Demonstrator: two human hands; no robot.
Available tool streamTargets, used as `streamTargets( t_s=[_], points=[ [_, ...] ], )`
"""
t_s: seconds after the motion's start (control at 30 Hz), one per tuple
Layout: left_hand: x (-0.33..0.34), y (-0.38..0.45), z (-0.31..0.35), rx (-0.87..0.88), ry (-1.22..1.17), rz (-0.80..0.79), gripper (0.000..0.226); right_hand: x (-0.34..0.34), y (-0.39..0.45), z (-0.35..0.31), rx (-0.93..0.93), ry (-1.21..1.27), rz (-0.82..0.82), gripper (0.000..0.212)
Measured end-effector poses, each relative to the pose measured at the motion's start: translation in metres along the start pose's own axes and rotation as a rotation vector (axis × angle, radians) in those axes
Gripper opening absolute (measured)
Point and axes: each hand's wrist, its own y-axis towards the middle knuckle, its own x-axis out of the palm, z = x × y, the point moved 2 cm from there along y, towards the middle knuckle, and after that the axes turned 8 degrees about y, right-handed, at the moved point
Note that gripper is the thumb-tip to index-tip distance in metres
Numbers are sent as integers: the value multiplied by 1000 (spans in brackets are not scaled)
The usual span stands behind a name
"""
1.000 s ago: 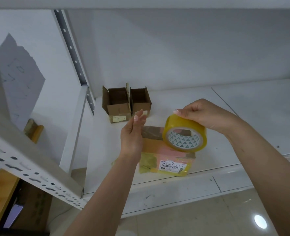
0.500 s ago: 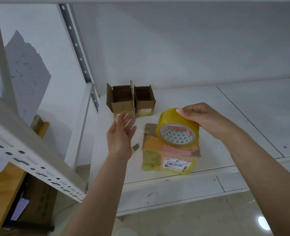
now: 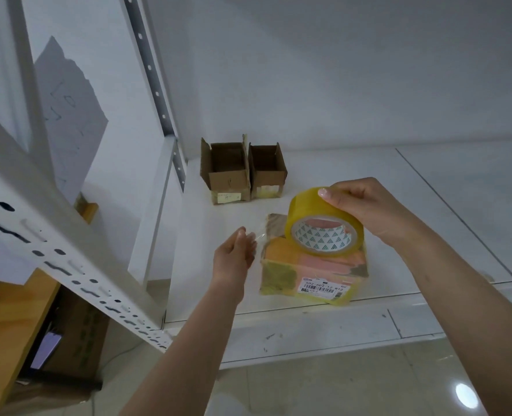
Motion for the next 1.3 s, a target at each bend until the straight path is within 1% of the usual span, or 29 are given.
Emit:
streamTargets(
  t_s=[0.1,0.13,0.23,0.33,0.4,0.47,0.6,0.7,0.83,0.9,0.97,1.0,1.03,1.07,1.1,1.13,1.17,1.23,1.27,1.3],
  points=[
    [11,-3,-16,20,119,-95,31,3,-4,4,-47,71,6,35],
    [13,-4,-20,20,144,-103,32,4,-5,6,-64,92,17,32],
    [17,-3,-29,-56,131,-107,30,8,-6,11,-126,149,53,26],
    [18,1,-35,-100,132,-91,44,10,-6,11,-159,187,49,31],
    [19,0,-37,-133,129,-53,47,12,-6,10,-165,202,43,35],
    [19,1,-39,-166,75,-28,44,12,-6,9,-168,211,35,38],
    [18,4,-43,-201,-19,-5,48,13,-5,9,-172,223,36,40],
    [22,6,-41,-199,-26,-15,41,12,-4,9,-172,215,32,44],
    [21,10,-37,-165,69,-66,23,13,-5,8,-159,202,36,39],
    [19,14,-29,-104,208,-67,21,12,-6,7,-142,209,37,35],
    [13,16,-16,-3,369,-10,24,10,-6,6,-124,208,33,34],
    [9,15,-5,71,383,9,24,9,-6,6,-119,205,35,34],
    [5,11,7,174,354,-14,24,9,-5,7,-112,207,38,34],
    [2,6,20,309,351,-84,30,8,-5,7,-101,208,40,33],
    [2,0,32,459,395,-193,41,8,-5,8,-90,204,41,32],
    [5,-6,42,585,465,-317,57,8,-4,9,-83,201,43,30],
    [11,-11,47,674,528,-431,78,8,-3,10,-79,199,46,29],
    [26,-20,52,728,624,-580,121,6,-1,13,-71,199,58,34],
    [32,-21,51,740,675,-606,132,5,-1,16,-64,205,60,40],
    [37,-22,49,756,725,-604,136,3,-2,19,-55,218,54,47]
  ],
)
